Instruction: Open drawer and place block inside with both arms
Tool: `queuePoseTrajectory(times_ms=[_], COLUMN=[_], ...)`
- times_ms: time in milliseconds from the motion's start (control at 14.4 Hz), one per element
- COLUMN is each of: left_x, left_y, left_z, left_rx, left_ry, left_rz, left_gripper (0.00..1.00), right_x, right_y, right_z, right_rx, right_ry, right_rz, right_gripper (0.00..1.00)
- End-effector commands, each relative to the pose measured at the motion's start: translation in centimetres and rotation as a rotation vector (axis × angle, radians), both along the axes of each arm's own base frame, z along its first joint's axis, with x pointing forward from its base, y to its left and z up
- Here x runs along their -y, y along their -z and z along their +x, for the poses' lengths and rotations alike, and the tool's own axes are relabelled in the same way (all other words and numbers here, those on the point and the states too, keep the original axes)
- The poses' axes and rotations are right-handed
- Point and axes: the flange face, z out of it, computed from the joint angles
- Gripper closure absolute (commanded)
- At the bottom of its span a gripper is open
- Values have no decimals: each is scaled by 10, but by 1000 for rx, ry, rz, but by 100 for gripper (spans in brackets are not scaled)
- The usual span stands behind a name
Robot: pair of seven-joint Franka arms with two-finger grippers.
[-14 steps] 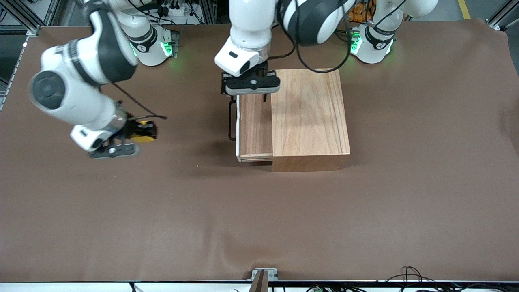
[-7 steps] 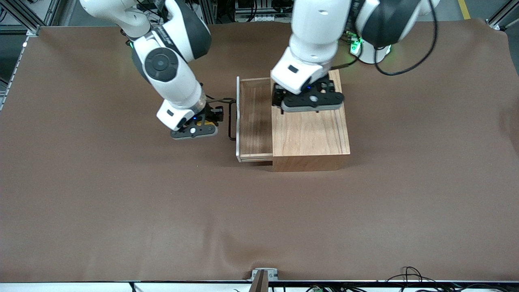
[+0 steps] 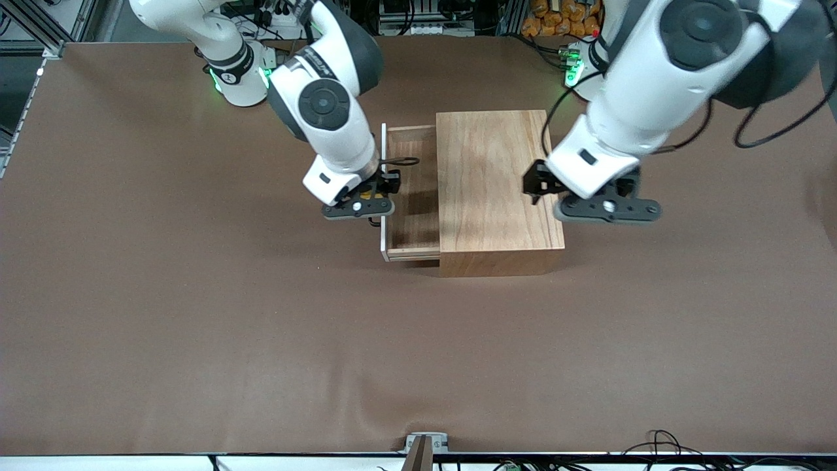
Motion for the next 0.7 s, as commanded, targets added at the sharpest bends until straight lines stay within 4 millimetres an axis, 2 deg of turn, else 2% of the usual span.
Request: queuePoseTrajectory(times_ms=[0, 139, 279, 418, 557, 627], left_x=[-59, -97, -122, -147, -172, -175], left_y=[-2, -6, -14, -31, -41, -48], left_z=[9, 14, 12, -1, -18, -30], left_rx=[-46, -67, -83, -88, -88, -83], left_ry=[111, 129, 118, 94, 124, 127], left_rz=[-19, -21, -22, -24, -43, -42], left_gripper=[0, 0, 0, 0, 0, 0], right_x=[-27, -38, -52, -58, -70, -72], right_y=[14, 31, 45, 57, 71, 74], right_z=[3, -2, -13, -15, -26, -29], right_rx=[32, 27, 20, 21, 15, 14], right_ry=[70, 84, 89, 119, 106, 104], right_rz=[12, 5, -5, -4, -14, -15], right_gripper=[80, 80, 78, 69, 58, 48])
